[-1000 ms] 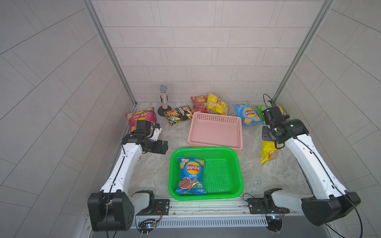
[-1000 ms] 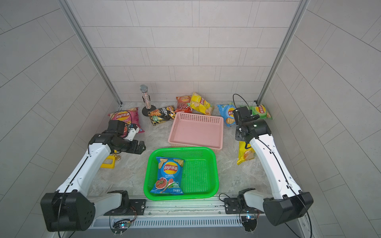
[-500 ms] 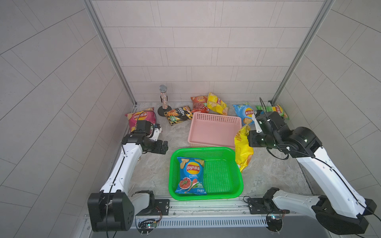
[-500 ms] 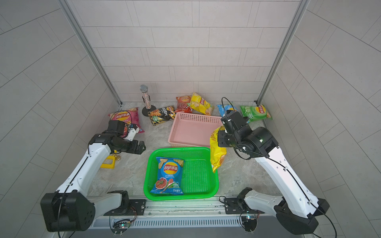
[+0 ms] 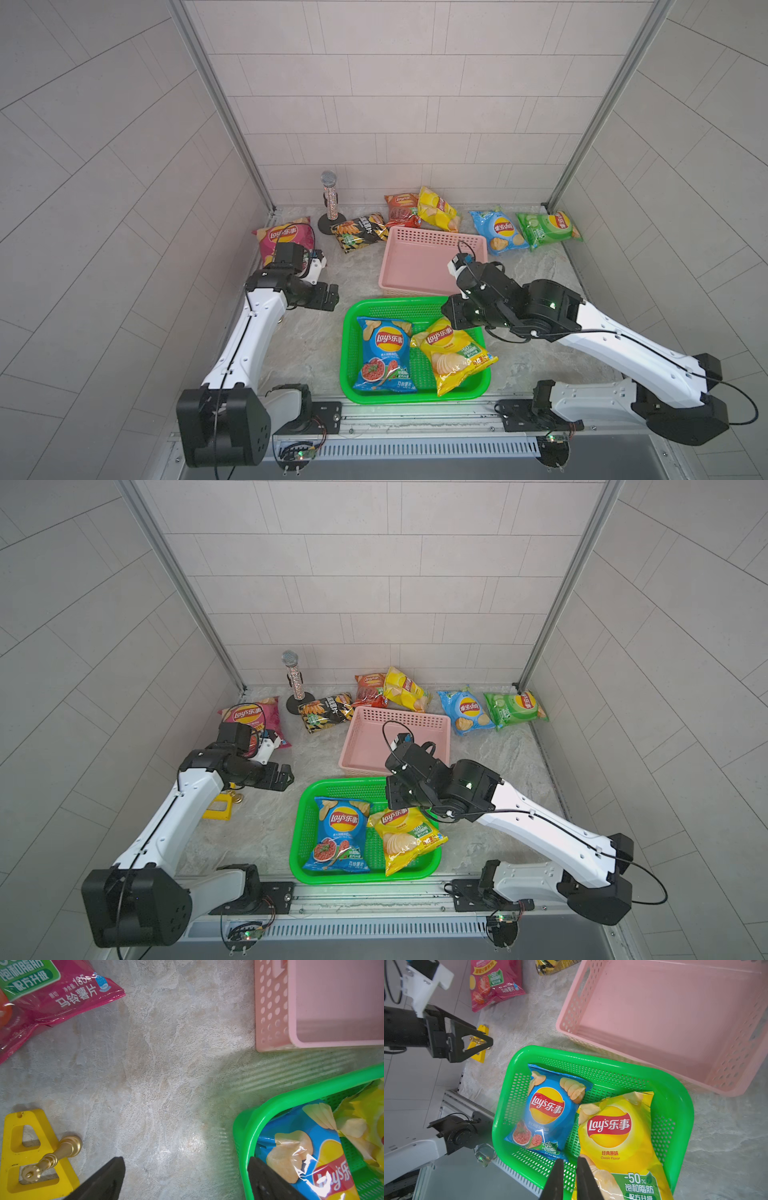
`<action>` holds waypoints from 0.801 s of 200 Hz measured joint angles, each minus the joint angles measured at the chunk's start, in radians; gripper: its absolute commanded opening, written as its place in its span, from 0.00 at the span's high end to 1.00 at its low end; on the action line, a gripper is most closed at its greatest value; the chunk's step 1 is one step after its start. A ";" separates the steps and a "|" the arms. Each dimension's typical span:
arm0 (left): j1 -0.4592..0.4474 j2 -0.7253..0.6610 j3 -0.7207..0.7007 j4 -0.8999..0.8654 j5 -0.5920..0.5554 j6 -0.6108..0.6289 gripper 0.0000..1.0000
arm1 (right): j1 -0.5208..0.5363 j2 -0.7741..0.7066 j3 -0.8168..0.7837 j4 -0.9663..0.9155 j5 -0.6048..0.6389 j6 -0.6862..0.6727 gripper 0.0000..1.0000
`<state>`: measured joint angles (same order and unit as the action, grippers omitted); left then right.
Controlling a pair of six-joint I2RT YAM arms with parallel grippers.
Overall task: Put the potato chips into the basket
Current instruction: Place the potato chip in the basket.
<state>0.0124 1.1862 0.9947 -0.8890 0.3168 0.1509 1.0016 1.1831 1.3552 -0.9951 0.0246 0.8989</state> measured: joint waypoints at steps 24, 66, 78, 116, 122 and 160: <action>0.000 -0.005 0.000 0.000 0.000 0.000 0.00 | 0.000 0.000 -0.009 -0.023 0.046 0.003 0.62; 0.000 -0.008 0.000 0.000 0.000 0.000 0.00 | 0.010 0.000 -0.025 -0.105 0.000 -0.027 0.58; 0.000 -0.008 0.000 0.000 0.000 0.000 0.00 | 0.021 -0.002 -0.047 -0.138 -0.025 -0.033 0.58; 0.000 -0.008 0.000 0.000 0.000 0.000 0.00 | 0.105 0.002 -0.115 -0.230 -0.102 -0.037 0.57; 0.000 -0.008 0.000 0.000 0.000 0.000 0.00 | 0.121 0.009 -0.123 -0.236 -0.113 -0.037 0.56; 0.000 -0.008 0.000 0.000 -0.001 0.000 0.00 | 0.164 0.088 -0.181 -0.219 -0.161 -0.044 0.55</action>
<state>0.0124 1.1778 0.9947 -0.8890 0.3161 0.1509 1.1656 1.2713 1.1744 -1.2137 -0.1364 0.8551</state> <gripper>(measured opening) 0.999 0.444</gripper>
